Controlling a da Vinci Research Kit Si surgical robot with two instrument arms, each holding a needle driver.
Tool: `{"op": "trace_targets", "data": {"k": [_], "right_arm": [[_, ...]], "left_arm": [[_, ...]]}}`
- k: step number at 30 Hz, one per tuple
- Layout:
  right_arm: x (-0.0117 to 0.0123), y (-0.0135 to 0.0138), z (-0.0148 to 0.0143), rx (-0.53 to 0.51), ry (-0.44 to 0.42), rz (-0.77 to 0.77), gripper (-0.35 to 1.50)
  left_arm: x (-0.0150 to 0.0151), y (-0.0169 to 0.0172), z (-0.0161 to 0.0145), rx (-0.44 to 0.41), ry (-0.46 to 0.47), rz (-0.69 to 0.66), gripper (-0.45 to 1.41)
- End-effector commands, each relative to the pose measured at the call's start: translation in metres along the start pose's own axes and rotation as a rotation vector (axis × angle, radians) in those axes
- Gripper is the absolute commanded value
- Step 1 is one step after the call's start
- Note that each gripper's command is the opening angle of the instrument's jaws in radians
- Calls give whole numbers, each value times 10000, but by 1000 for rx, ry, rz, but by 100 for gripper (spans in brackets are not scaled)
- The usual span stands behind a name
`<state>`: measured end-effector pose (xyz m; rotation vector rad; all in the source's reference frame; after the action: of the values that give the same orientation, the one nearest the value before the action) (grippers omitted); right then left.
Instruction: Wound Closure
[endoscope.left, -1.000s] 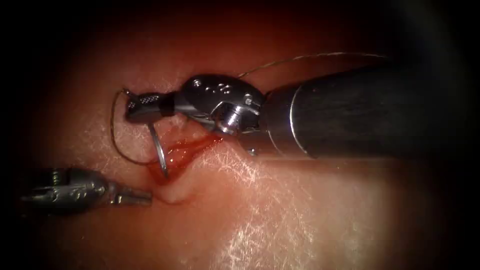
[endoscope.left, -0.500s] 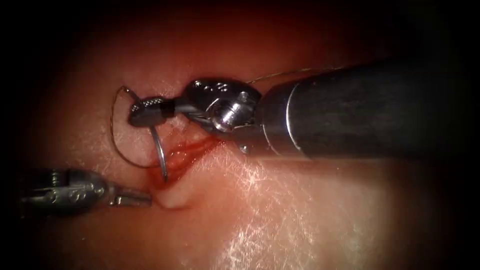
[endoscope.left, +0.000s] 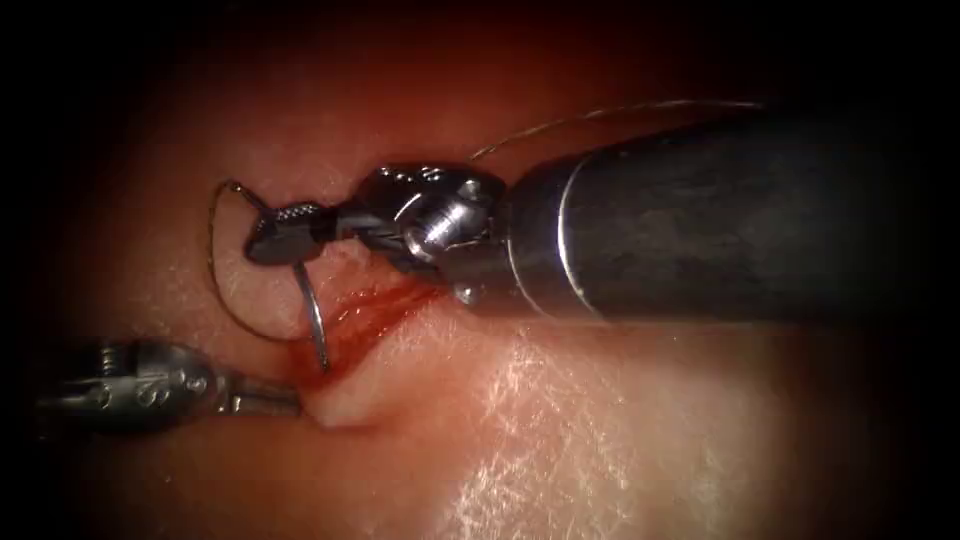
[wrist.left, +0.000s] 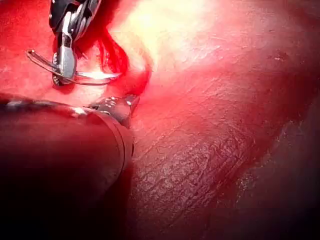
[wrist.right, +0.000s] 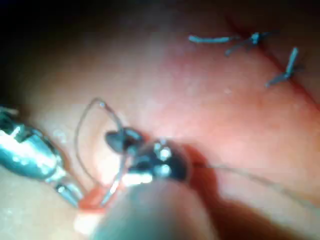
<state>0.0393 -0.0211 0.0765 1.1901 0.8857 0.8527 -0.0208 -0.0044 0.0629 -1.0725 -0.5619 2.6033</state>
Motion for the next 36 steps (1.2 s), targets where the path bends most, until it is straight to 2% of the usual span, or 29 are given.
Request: {"op": "trace_targets", "data": {"k": [1, 8, 36], "right_arm": [[3, 3, 8, -5, 3, 109, -35], [1, 2, 9, -14, 7, 251, -35], [-1, -15, 13, -5, -5, 620, -35]], "left_arm": [[-2, 1, 9, -2, 1, 0, -33], [-2, 1, 9, 0, -2, 0, -35], [-3, 1, 8, 2, -6, 1, -37]]}}
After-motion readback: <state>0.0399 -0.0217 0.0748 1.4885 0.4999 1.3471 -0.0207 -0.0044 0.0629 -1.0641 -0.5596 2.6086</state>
